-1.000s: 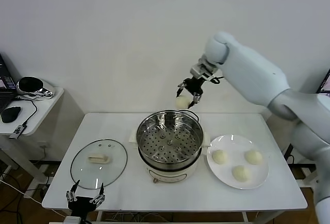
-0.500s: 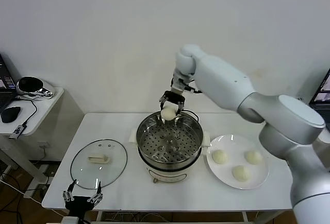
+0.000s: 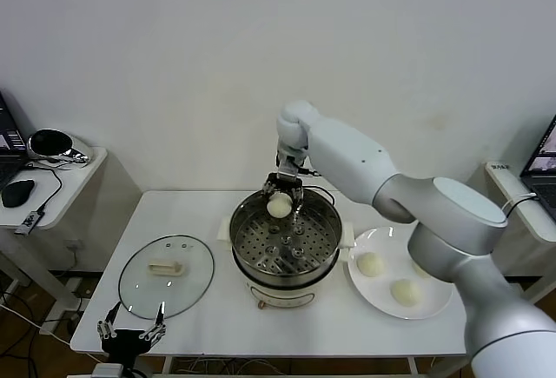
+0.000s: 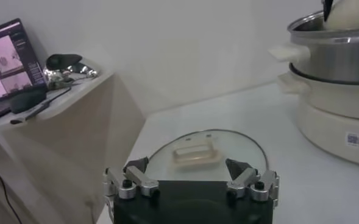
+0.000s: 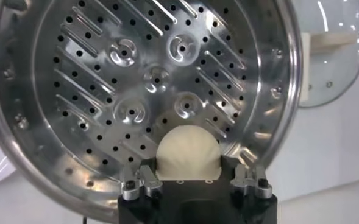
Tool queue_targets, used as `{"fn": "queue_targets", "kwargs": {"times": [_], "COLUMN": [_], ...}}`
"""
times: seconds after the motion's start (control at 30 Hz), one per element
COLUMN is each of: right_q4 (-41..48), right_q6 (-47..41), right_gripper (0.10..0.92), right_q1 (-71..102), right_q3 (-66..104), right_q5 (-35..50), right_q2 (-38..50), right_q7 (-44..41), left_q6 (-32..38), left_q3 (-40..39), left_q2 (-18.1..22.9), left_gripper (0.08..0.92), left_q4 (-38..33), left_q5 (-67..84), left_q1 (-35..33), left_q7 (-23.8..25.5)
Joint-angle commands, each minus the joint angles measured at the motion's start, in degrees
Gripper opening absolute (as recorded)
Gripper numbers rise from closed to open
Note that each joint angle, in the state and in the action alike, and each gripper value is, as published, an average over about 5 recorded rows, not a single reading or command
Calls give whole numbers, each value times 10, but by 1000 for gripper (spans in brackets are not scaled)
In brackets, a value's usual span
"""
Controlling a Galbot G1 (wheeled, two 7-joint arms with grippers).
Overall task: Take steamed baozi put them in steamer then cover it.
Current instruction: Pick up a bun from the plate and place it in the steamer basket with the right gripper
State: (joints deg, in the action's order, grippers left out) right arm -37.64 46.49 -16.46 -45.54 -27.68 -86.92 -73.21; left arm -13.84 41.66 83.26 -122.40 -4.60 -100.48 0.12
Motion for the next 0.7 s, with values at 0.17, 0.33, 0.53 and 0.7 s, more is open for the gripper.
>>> {"fn": "queue_targets", "kwargs": {"times": [0.17, 0.33, 0.53, 0.7], "right_q4": [25, 14, -116, -232], "right_q6": [7, -18, -150, -329], "right_gripper": [671, 788, 822, 823], "right_q1": [18, 9, -24, -56], "right_q3": [11, 18, 21, 27], "right_q5": [-32, -5, 177, 250], "right_q2": [-12, 0, 99, 206], "right_q7": [15, 6, -42, -41], "left_q6": [-2, -3, -5, -13], "left_q3": [4, 2, -3, -4], "left_q2": [0, 0, 3, 2], "left_gripper": [823, 823, 823, 823], "left_q4": [2, 6, 7, 4], "left_q5": [4, 4, 1, 0], "left_q1": [4, 6, 8, 10], "left_q7": [1, 2, 5, 13]}}
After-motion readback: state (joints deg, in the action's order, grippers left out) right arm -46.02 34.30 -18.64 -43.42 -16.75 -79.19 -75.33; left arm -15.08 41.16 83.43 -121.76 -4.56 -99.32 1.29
